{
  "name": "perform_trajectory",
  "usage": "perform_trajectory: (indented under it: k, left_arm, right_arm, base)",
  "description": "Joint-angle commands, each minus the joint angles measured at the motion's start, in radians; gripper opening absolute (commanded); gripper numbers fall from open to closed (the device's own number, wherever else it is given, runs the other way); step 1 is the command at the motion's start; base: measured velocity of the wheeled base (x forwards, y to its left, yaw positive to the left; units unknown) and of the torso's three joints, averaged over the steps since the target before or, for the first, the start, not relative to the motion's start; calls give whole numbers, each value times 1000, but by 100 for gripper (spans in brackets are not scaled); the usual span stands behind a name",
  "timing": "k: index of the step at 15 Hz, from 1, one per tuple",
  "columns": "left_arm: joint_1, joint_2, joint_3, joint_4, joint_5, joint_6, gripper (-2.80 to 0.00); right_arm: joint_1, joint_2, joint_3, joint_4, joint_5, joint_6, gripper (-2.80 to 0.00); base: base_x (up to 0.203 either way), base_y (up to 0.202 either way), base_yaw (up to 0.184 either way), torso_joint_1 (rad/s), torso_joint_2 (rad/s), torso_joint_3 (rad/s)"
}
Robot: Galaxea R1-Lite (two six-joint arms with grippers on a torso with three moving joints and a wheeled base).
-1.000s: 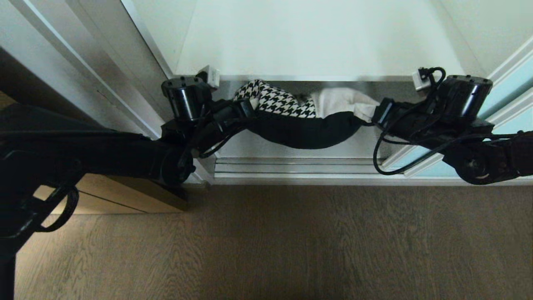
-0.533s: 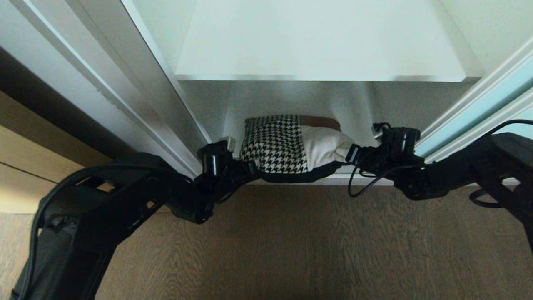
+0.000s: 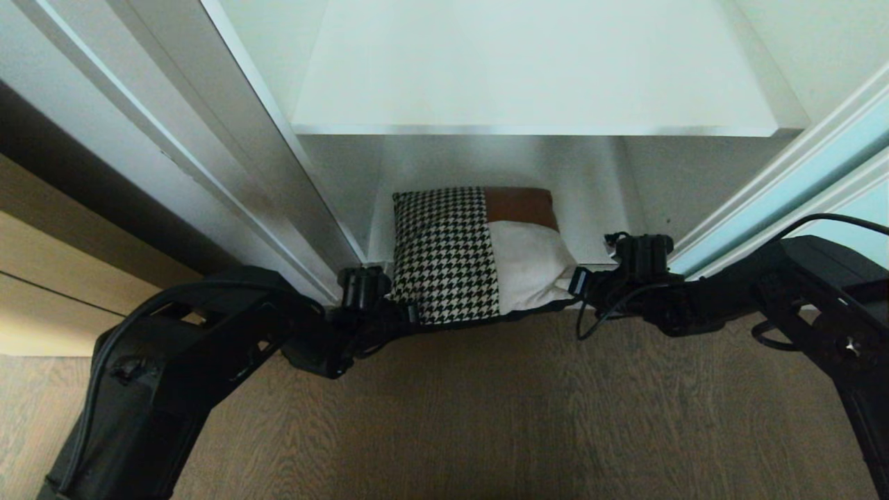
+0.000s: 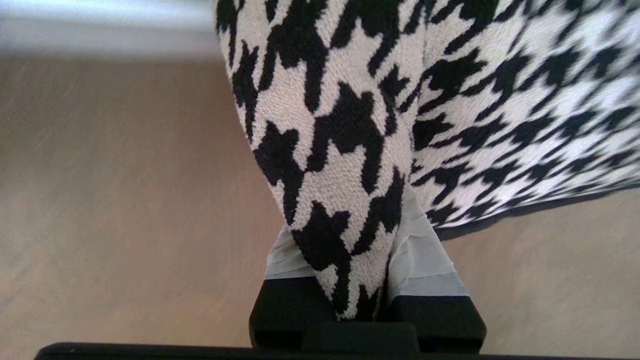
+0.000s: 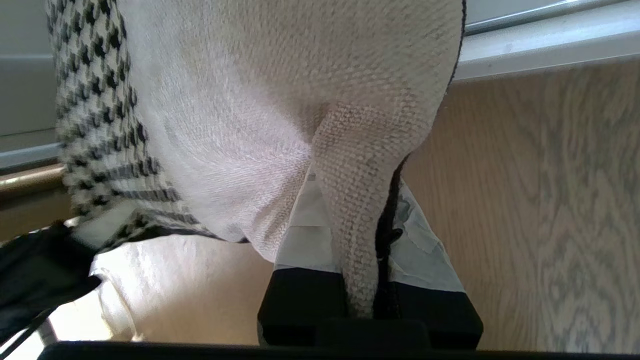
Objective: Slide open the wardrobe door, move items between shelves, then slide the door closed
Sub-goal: Place the pillow on the lower shelf
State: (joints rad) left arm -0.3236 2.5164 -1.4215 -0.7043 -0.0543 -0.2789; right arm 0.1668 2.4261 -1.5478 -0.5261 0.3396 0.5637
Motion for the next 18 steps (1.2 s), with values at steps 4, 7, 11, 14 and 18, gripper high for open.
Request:
perform_trajectory:
  k: [4, 7, 11, 14, 18]
  left_arm:
    - [0, -42, -91, 147, 22, 34, -280]
    - [-4, -12, -216, 181, 123, 53, -280]
    - [-11, 65, -384, 260, 148, 80, -280]
    - [-12, 142, -484, 277, 170, 102, -280]
    - [-14, 182, -511, 279, 192, 142, -280]
  right_arm:
    - [-17, -30, -45, 107, -88, -5, -280]
    - [-38, -35, -58, 114, -120, -33, -280]
    - [-43, 12, -115, 118, -153, -43, -280]
    - [-44, 45, -182, 135, -166, -45, -280]
    - [-54, 99, -310, 216, -197, -44, -280]
  base:
    - [0, 0, 0, 0, 0, 0]
    - [0, 0, 0, 0, 0, 0]
    - [0, 0, 0, 0, 0, 0]
    - [0, 0, 0, 0, 0, 0]
    - [0, 0, 0, 0, 0, 0]
